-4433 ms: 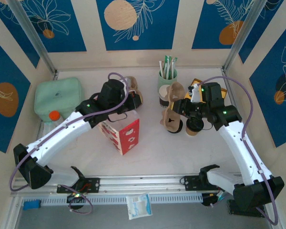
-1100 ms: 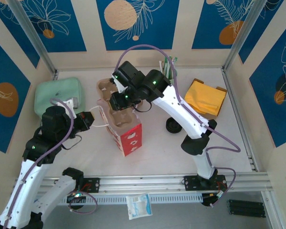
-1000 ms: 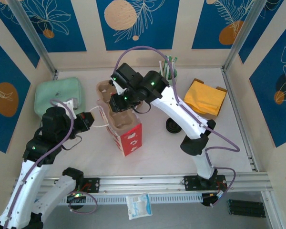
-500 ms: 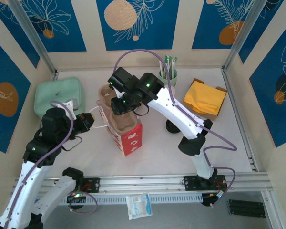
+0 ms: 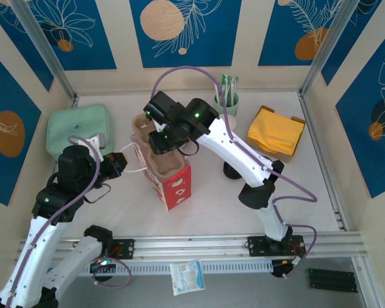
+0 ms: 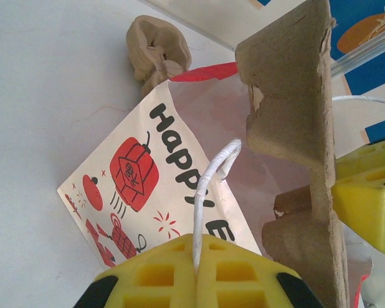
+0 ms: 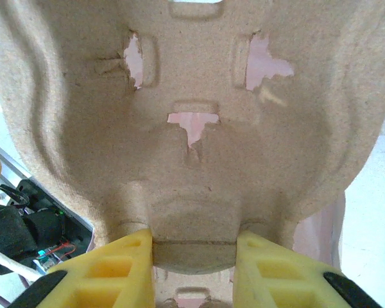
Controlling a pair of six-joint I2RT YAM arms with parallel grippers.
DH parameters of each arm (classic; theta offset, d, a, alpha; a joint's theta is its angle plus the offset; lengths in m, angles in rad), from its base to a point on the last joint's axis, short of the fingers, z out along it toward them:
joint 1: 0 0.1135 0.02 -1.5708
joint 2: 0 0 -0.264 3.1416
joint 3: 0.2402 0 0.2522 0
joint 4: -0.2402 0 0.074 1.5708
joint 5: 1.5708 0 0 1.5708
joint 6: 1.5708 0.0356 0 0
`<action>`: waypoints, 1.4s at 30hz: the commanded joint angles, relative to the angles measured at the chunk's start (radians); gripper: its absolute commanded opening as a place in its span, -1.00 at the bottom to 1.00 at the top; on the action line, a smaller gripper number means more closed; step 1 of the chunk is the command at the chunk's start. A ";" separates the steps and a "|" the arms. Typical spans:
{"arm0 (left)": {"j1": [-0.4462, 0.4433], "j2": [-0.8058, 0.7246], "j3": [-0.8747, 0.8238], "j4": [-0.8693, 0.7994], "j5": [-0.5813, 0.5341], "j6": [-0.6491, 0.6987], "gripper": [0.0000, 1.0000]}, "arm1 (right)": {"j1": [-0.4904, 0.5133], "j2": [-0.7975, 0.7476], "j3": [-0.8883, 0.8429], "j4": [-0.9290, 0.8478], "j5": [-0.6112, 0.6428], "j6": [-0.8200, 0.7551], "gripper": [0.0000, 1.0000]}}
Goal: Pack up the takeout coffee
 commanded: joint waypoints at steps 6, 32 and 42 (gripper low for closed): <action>0.010 -0.005 -0.007 0.012 0.016 -0.010 -1.00 | 0.002 0.022 0.012 0.017 0.018 -0.017 -0.42; 0.010 -0.004 0.008 -0.007 -0.004 -0.007 -1.00 | 0.042 0.012 -0.078 -0.061 0.067 -0.014 -0.43; 0.010 -0.005 0.013 -0.008 -0.002 -0.008 -1.00 | 0.043 0.016 -0.152 -0.063 0.050 -0.004 -0.43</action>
